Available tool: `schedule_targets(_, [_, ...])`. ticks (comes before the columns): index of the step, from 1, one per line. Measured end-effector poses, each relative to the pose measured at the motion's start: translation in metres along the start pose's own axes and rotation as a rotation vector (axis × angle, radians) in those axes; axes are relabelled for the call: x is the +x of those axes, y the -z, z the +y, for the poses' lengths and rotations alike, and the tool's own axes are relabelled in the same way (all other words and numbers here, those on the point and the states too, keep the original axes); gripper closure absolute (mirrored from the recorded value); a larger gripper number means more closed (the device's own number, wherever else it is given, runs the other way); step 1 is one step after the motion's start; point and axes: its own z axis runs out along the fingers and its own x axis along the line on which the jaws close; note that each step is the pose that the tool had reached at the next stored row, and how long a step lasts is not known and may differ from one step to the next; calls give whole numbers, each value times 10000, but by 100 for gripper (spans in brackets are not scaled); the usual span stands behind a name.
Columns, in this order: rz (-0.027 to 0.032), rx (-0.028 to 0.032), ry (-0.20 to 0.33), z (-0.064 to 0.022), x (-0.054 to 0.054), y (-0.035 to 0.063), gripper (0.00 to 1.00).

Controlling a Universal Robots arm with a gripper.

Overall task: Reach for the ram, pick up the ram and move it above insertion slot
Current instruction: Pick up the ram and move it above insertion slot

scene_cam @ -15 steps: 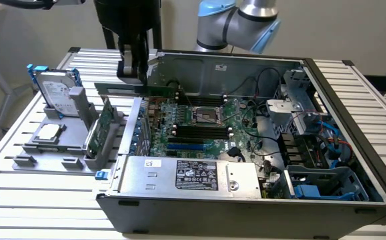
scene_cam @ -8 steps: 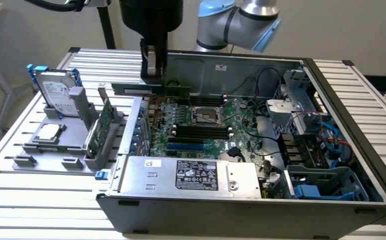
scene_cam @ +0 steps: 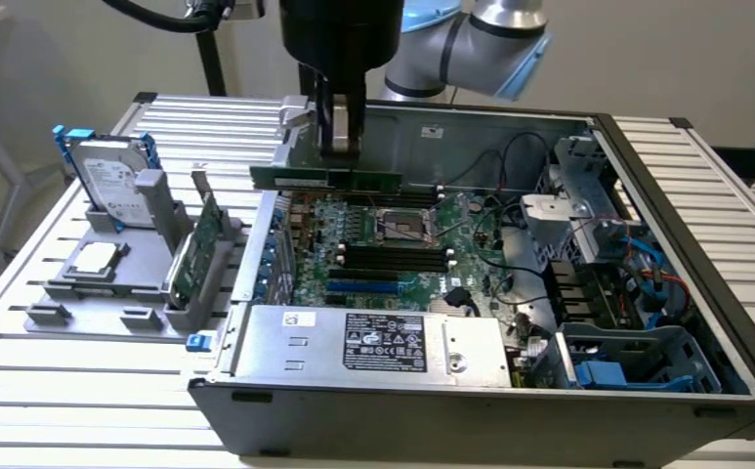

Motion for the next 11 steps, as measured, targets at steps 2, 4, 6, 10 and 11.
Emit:
schedule_targets(2, [0,-1,13,-67,-2,-17,87])
schedule_targets(4, [0,-2,20,-137,-7,-34,87])
schedule_targets(6, [0,-2,24,-210,-16,-50,87])
schedule_targets(10, [0,-2,24,-375,-43,-78,87])
schedule_targets(11, [0,-2,25,-422,-51,-83,87])
